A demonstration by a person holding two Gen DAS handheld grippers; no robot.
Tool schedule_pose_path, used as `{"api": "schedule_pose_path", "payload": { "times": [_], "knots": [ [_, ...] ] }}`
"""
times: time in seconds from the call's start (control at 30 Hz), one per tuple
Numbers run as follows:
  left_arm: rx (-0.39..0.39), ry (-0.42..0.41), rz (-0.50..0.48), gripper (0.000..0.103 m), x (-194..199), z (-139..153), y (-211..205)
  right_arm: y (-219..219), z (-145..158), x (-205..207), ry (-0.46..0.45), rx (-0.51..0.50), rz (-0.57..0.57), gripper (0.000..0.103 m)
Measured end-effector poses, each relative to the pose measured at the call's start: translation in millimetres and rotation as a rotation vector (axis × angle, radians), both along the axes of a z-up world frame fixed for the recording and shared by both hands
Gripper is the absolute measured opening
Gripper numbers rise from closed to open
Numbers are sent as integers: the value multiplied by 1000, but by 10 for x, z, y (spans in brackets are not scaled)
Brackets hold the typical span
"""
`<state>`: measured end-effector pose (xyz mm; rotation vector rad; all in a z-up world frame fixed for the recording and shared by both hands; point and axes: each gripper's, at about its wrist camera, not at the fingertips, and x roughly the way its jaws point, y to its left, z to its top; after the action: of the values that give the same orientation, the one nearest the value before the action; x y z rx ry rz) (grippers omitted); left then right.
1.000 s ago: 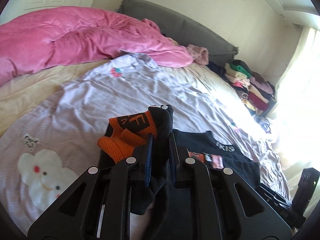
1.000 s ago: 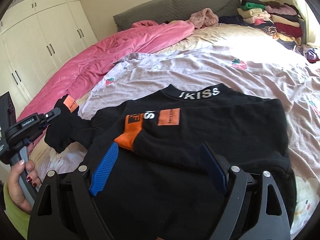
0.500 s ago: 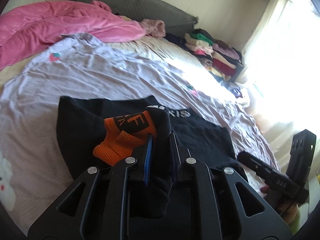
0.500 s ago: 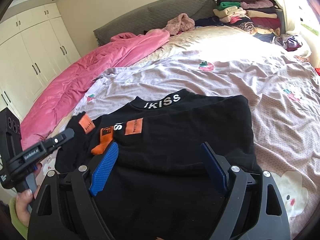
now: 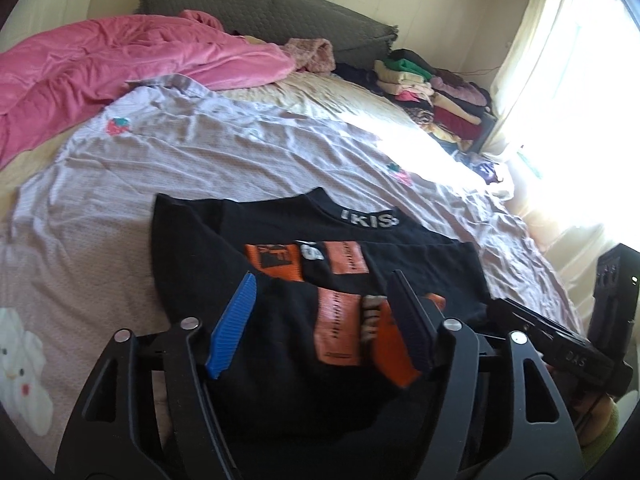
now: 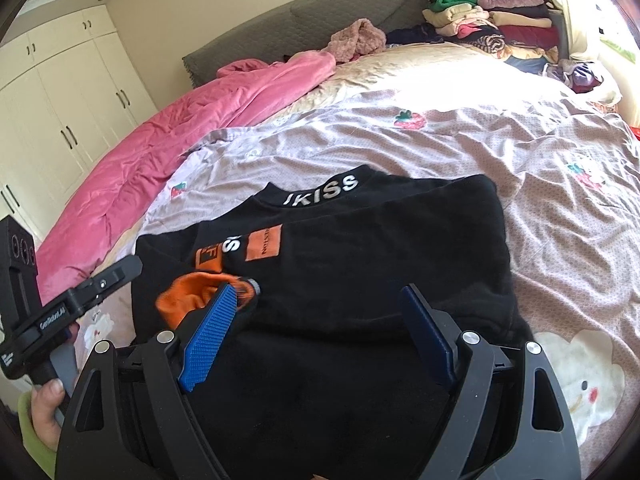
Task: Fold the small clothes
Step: 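Withdraw the left tool from the folded sleeves, then grasp an orange cuff with the right tool and lift the sleeve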
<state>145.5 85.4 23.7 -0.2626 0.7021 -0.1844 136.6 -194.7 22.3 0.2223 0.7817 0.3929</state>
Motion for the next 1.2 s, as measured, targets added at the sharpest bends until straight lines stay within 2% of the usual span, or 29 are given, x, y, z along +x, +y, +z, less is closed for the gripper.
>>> {"api": "schedule_pose_path", "payload": {
  "times": [0.07,0.1,0.2,0.3,0.4,0.47,0.6,0.63,0.7,0.77,0.8,0.83,0.87,1.03,1.2],
  "knots": [
    [15,4,27,74,7,1,77,83,-27,-16,12,4,31,83],
    [12,5,37,76,9,0,121,124,-40,-21,19,9,44,83],
    [26,10,75,78,14,0,225,289,-87,-48,38,7,88,83],
    [64,14,109,87,21,0,287,413,-156,-56,61,-6,116,83],
    [94,24,145,87,38,-9,368,453,-226,-62,84,-28,109,83],
    [95,32,165,94,47,-17,434,460,-304,-39,112,-37,100,83],
    [84,35,202,94,35,-8,567,472,-440,3,152,-29,93,82],
    [83,35,213,94,31,-4,599,486,-465,13,153,-28,95,80],
    [76,35,229,94,27,-3,658,513,-494,34,149,-33,96,69],
    [68,35,239,94,18,-2,699,544,-520,50,140,-35,107,49],
    [66,36,245,94,19,0,713,562,-533,64,135,-44,111,43],
    [63,35,251,94,15,1,729,581,-551,75,134,-49,119,25],
    [60,33,255,94,12,3,747,587,-548,80,133,-40,134,17],
    [50,25,263,94,0,20,771,582,-253,45,12,-45,177,12],
    [53,25,257,94,2,17,761,387,193,149,-108,-39,132,12]
  ]
}}
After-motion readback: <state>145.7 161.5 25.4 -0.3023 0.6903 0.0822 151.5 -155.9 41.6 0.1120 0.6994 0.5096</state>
